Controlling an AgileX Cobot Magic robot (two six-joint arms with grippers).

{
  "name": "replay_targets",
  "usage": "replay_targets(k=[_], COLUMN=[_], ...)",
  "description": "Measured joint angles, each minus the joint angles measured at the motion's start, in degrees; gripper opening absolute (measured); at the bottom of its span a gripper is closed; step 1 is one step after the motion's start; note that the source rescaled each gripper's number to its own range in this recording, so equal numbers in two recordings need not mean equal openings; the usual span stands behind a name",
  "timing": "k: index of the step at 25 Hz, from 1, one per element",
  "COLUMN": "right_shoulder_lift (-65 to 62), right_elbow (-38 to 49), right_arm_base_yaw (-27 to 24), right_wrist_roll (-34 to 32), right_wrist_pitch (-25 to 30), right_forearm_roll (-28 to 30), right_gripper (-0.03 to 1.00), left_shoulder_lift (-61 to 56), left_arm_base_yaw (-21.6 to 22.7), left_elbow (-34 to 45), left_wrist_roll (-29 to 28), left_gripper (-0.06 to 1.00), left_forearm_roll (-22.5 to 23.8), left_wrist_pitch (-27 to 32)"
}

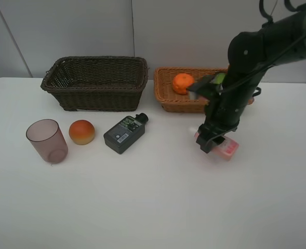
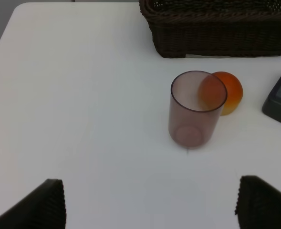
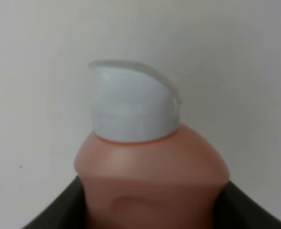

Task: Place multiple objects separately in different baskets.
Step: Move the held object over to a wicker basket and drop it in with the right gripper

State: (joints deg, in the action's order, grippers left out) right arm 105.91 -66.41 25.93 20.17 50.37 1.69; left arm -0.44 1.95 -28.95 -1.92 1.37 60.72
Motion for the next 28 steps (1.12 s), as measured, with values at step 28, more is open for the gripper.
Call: replay_targets(k=[28], right_shoulder_lift=[17.2], right_elbow=[-47.7], right_arm_base_yaw=[7.7], right_wrist_roll=[0.0], right_wrist_pitch=[-4.2], right_forearm_roll=[-6.6], right_gripper=[0.01], left_shoulder_lift=[0.0], left_arm_base_yaw=[0.0], left_elbow=[0.0], left_wrist_roll=[0.0], left_gripper=[0.93], left_forearm_roll=[0.0], left_wrist_pitch=[0.0])
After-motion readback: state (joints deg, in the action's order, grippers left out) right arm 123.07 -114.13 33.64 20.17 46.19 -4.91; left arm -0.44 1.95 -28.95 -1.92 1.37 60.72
